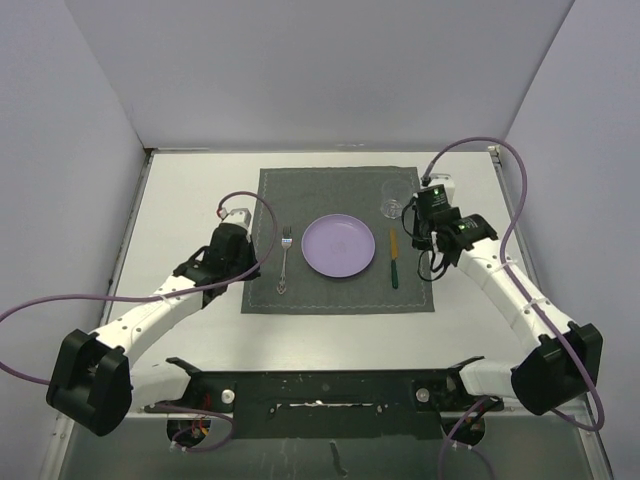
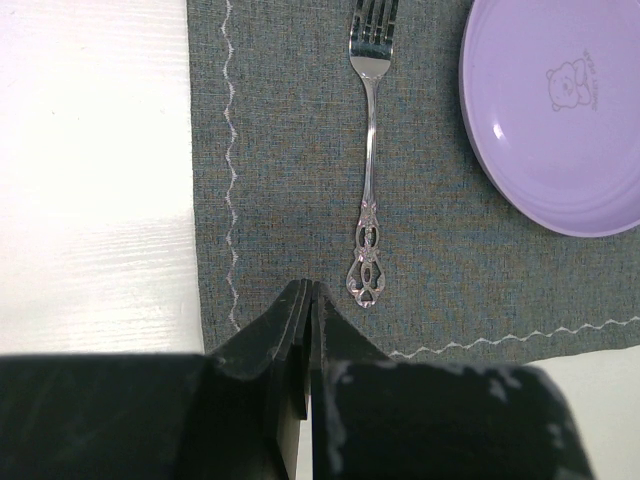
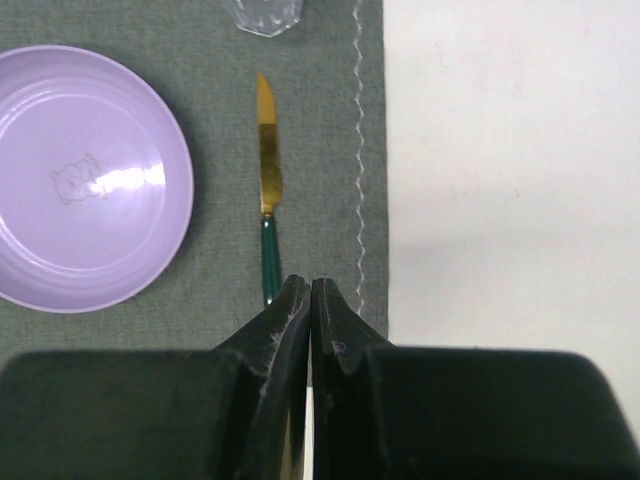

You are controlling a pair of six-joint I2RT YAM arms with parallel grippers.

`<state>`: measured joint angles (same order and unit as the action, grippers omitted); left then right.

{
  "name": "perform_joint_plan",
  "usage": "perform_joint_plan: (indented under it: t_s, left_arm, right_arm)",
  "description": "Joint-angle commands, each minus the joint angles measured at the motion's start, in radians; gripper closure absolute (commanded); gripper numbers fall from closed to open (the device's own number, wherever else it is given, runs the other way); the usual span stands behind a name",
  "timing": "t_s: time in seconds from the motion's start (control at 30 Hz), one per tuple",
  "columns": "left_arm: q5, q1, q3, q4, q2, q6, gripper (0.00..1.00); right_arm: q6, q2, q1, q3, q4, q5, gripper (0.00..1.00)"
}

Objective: Set the dinner table for one person
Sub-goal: Adjust the napkin at the center of the board.

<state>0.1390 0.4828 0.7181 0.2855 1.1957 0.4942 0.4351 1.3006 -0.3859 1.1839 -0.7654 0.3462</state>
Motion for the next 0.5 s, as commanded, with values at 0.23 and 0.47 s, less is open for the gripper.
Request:
perform_joint_plan:
  t_s: [0.23, 0.47]
  left_arm:
    - [0.038, -0.007, -0.067, -0.106, -0.14, 0.034, 1.0]
    - [0.044, -0.008, -0.1, -0.071, -0.223, 0.047, 1.0]
  right_arm:
    - [0.051, 0.034, 0.014, -0.249, 0.077, -0.099, 1.0]
    - [0.088, 0.133, 0.031, -0.328, 0.156, -0.155, 1.0]
